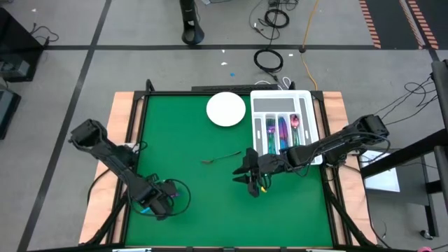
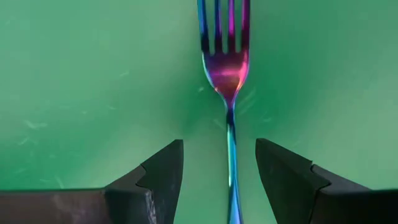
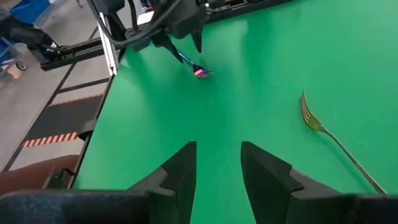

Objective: Sort silverware
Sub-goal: Put the iridescent fork into the white silverware tray

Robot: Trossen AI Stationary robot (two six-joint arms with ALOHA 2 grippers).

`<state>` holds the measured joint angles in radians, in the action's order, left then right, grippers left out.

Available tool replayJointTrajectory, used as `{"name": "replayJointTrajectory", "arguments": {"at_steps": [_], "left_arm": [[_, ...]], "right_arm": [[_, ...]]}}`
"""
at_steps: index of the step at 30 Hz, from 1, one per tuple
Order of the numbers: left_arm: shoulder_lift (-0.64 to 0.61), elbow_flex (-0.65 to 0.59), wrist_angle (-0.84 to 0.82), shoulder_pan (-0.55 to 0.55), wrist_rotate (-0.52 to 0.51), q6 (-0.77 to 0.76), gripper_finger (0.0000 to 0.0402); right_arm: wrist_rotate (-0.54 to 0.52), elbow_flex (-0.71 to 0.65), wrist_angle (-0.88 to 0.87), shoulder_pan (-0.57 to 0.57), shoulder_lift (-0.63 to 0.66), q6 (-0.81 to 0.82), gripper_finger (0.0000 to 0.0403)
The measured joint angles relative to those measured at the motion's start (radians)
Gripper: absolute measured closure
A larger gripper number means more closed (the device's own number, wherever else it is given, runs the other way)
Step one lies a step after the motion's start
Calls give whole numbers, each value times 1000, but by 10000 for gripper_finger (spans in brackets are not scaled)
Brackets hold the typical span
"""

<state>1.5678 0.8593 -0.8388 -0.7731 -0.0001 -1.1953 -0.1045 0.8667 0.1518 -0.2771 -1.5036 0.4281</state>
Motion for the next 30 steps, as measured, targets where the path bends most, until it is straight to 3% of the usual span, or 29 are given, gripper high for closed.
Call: {"name": "replayJointTrajectory", "arguments": {"at_steps": [12, 24, 30], "left_arm": [[2, -74, 77, 0, 29, 33, 208], [4, -76, 63, 1, 47, 78, 387], [1, -64, 59, 5, 30, 77, 385]], "right_arm": [[0, 0, -5, 0, 0, -3, 289], [-4, 0, -5, 0, 0, -7, 289], [-4, 0, -6, 0, 0, -6, 289]]}}
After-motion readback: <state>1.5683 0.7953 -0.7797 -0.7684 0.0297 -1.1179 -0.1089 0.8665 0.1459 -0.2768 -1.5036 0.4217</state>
